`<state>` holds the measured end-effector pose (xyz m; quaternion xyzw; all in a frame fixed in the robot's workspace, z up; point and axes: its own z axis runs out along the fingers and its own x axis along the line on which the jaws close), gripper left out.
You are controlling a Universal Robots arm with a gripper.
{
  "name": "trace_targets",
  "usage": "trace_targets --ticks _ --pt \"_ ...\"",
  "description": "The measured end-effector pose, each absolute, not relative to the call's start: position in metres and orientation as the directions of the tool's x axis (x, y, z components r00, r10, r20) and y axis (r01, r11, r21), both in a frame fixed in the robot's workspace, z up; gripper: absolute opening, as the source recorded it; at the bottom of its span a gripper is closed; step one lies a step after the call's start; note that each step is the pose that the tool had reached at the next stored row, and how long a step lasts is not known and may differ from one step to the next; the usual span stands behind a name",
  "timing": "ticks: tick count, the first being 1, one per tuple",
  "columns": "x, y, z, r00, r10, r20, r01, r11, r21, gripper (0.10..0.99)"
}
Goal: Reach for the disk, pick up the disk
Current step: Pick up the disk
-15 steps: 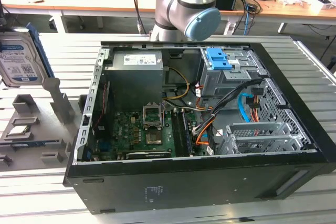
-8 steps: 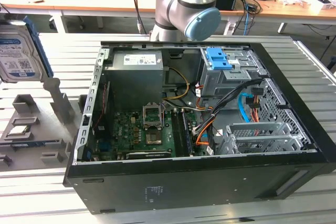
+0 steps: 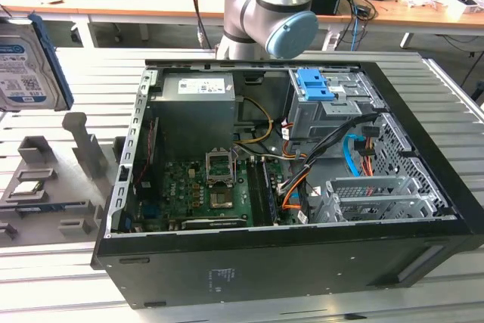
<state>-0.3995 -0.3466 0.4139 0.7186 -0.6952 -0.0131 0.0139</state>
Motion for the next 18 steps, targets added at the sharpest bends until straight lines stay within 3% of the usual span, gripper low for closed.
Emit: trace_targets --ticks 6,9,18 --pt "-0.399 -0.347 0.426 0.033 -0.999 0.0 -0.999 -0.033 0.038 0.369" --pt "-0.399 -0.346 0.47 0.033 -0.999 0.0 -0.999 -0.033 0.038 0.369" --pt "-0.399 -0.346 0.501 0.033 -0.999 0.0 -0.999 -0.033 0.038 0.369"
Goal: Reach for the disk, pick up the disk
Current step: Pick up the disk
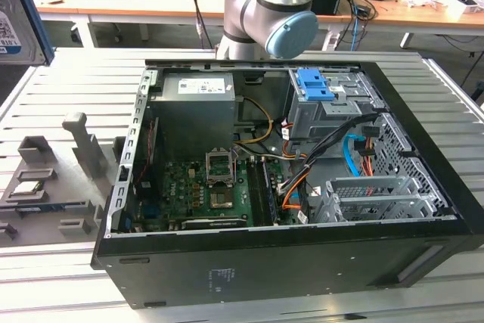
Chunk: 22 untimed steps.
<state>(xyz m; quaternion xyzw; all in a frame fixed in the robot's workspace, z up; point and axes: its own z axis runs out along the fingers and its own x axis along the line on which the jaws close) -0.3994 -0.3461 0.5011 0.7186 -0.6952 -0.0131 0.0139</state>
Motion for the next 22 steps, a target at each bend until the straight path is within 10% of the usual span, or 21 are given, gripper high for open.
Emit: trace_targets --ticks 22 --pt "-0.337 -0.346 0.503 0.033 -0.999 0.002 -0.999 -0.033 0.039 0.369"
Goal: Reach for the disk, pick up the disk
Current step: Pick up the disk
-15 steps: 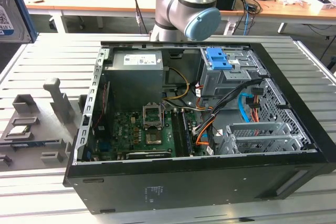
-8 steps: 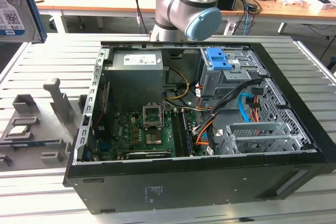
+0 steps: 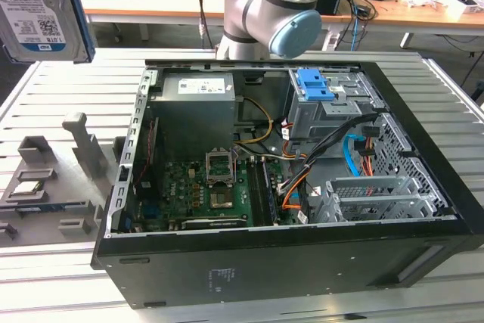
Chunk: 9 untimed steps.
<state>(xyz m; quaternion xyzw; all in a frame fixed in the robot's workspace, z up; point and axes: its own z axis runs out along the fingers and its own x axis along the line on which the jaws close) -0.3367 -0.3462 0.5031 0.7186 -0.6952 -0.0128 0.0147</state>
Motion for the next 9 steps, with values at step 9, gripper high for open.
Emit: trace_targets --ticks 9 --pt "-0.284 -0.346 0.503 0.033 -0.999 0.003 -0.999 -0.033 0.041 0.369"
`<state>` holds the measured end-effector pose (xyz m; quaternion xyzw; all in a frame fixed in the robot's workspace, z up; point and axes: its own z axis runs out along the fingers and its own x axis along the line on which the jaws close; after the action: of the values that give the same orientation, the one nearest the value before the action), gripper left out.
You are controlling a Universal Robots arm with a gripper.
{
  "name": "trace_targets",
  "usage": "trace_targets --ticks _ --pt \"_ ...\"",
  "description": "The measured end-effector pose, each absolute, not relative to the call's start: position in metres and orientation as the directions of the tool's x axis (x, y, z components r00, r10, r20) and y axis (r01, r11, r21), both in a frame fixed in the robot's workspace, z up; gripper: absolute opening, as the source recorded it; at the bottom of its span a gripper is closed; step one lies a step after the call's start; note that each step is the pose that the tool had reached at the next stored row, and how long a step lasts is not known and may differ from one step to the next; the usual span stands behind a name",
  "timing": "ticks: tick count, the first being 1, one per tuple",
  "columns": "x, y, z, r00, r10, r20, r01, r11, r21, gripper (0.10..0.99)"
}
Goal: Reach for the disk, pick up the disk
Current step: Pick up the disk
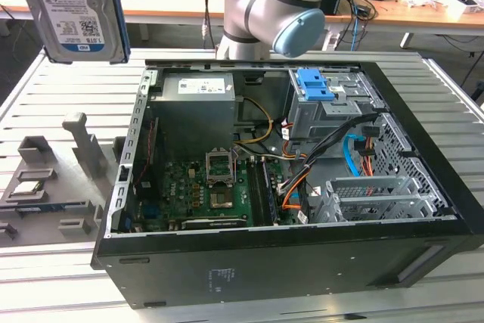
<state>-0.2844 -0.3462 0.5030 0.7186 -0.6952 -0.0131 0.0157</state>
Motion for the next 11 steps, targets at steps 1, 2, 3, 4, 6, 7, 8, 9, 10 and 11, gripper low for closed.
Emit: trace_targets --ticks 1,2,3,4,6,7,8,9,10,11 --pt "-0.279 -0.346 0.503 0.033 -0.999 0.003 -0.999 -0.033 0.041 0.369" --pt "-0.275 -0.346 0.503 0.033 -0.999 0.003 -0.999 -0.033 0.041 0.369" --pt "-0.268 -0.346 0.503 0.033 -0.999 0.003 -0.999 -0.033 0.042 0.369" --pt "-0.26 -0.346 0.503 0.033 -0.999 0.004 -0.999 -0.033 0.042 0.369" --pt "-0.249 -0.346 0.503 0.033 -0.999 0.004 -0.999 -0.033 0.042 0.369" --pt "-0.243 -0.346 0.503 0.033 -0.999 0.004 -0.999 -0.033 0.042 0.369" --pt "-0.232 -0.346 0.503 0.033 -0.999 0.004 -0.999 -0.033 0.043 0.369" --pt "-0.224 -0.346 0.503 0.033 -0.999 0.004 -0.999 -0.033 0.043 0.369" --pt "-0.219 -0.346 0.503 0.033 -0.999 0.005 -0.999 -0.033 0.043 0.369" --pt "-0.215 -0.346 0.503 0.033 -0.999 0.005 -0.999 -0.033 0.043 0.369"
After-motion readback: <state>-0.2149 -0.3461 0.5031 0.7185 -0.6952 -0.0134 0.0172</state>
